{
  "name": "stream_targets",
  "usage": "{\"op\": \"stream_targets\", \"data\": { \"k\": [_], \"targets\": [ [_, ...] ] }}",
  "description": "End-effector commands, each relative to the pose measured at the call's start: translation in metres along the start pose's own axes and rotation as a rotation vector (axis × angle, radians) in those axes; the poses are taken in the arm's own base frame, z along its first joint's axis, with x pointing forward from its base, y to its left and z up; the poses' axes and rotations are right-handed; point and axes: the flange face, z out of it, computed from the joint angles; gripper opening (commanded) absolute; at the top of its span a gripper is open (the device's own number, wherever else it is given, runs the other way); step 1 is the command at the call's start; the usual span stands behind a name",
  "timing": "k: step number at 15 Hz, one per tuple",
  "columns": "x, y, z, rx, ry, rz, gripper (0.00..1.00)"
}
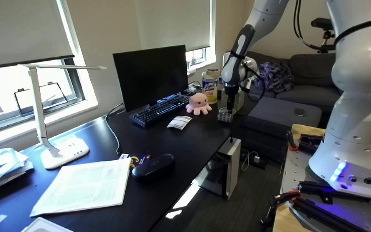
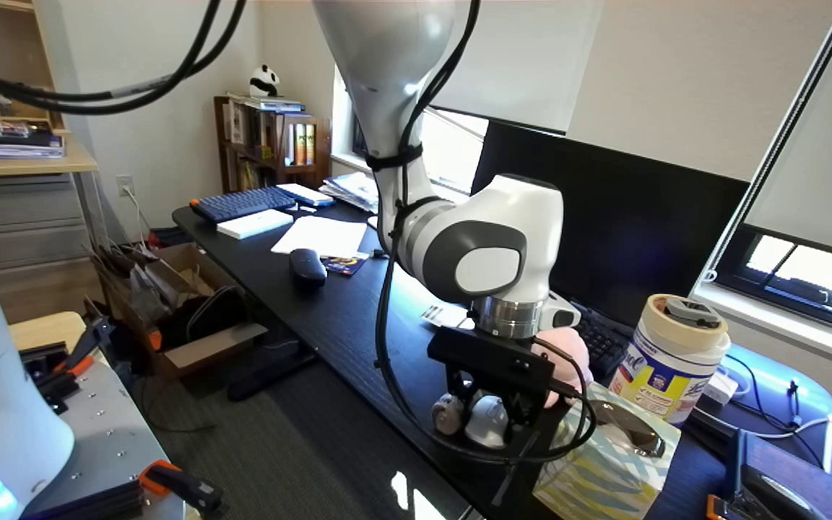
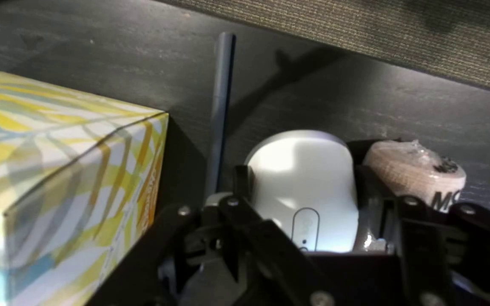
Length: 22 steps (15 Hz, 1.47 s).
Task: Move the white mouse next to the coloured box
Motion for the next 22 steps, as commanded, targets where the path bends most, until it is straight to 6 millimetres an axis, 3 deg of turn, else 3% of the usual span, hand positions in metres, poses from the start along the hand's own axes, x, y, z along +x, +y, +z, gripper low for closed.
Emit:
{"op": "stream_targets", "data": {
  "k": [1,22],
  "targets": [
    [-0.004,-0.006,0.000,0.007,0.018,0.014,0.37],
    [-0.012,-0.038,0.008,0.079,-0.004,0.053,0.37]
  ]
}}
